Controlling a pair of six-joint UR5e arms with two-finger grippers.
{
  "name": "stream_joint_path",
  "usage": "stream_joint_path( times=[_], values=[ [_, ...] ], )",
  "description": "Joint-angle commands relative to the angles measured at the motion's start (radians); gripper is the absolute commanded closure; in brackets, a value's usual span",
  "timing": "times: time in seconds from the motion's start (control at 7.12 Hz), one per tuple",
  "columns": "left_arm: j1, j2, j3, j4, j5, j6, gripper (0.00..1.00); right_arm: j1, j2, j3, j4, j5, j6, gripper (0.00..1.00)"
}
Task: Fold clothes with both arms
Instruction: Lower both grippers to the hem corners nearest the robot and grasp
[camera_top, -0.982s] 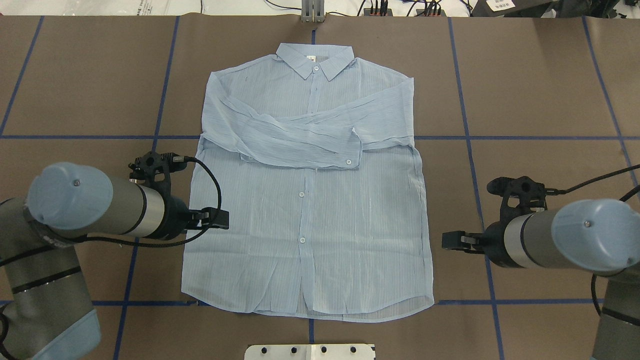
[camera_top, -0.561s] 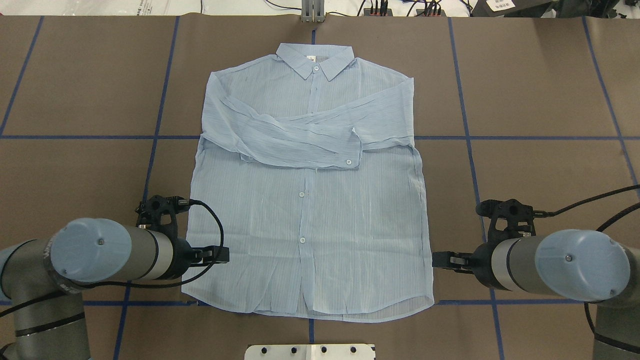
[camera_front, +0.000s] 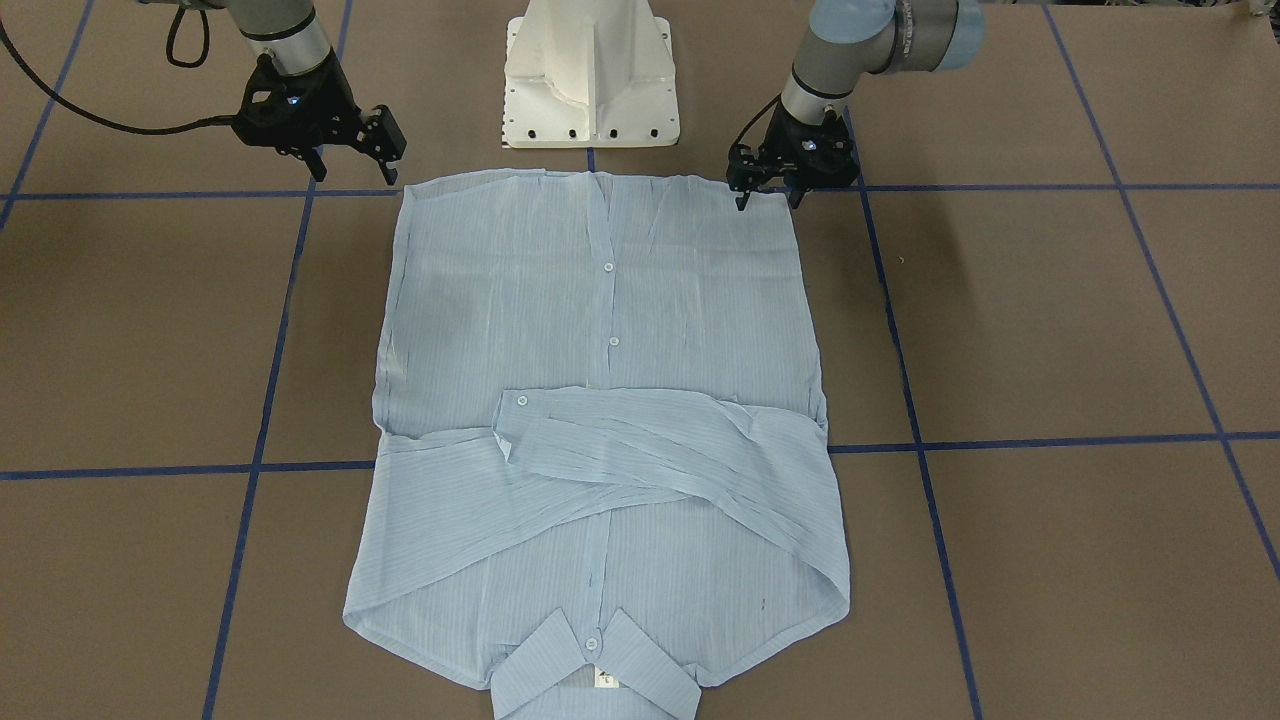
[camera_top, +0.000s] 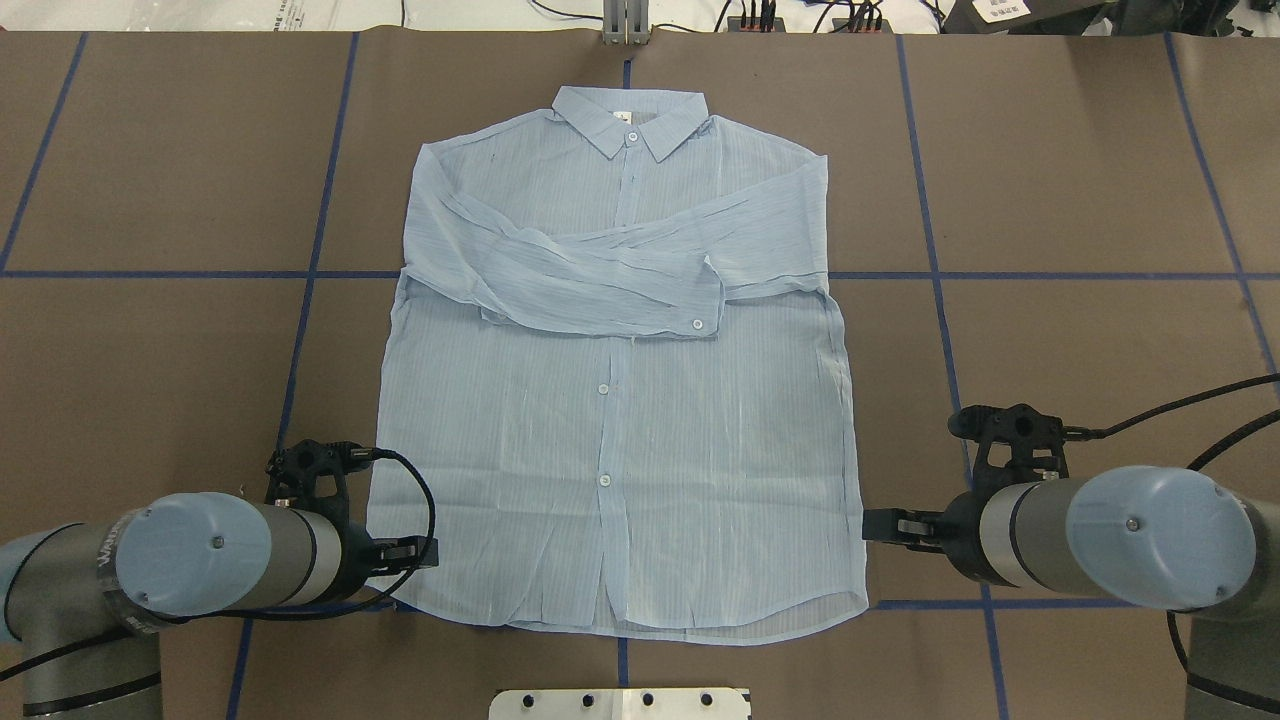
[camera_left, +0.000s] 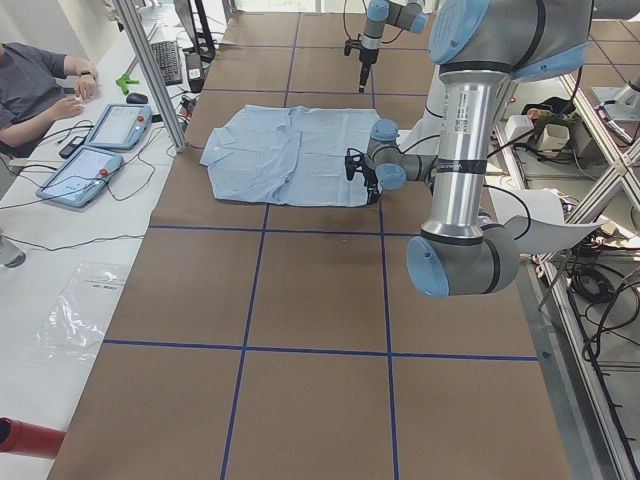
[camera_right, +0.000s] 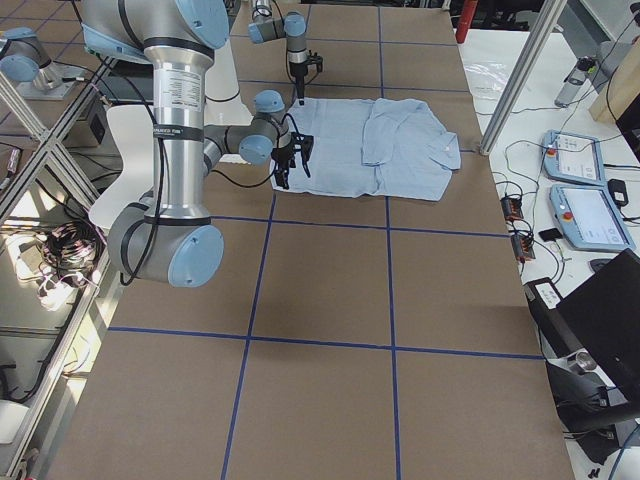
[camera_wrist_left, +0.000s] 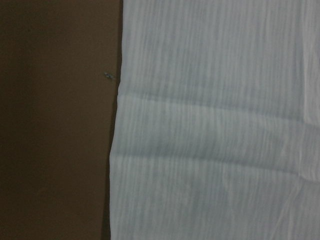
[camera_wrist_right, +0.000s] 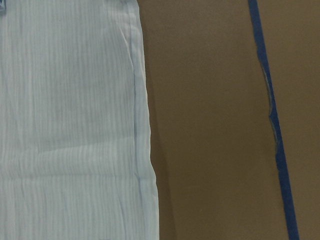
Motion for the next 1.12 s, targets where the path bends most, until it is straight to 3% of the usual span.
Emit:
stream_joint_path(
  times=[0.0,0.14,0.42,0.98],
  values=[
    [0.005,0.005,0.019,0.001,0.001,-0.002,0.26,-0.001,0.0,-0.001,0.0,0.0,0.0,0.0],
    [0.005,0.005,0.018,0.001,0.001,0.0,0.4,-0.001,0.0,-0.001,0.0,0.0,0.0,0.0],
    [0.003,0.006,0.006,0.002,-0.002,-0.002,1.0,-0.001,0.0,0.0,0.0,0.0,0.001,0.0],
    [0.0,0.005,-0.014,0.044,-0.002,-0.002,1.0,-0.041,-0.005,-0.001,0.001,-0.037,0.032,0.0]
  ],
)
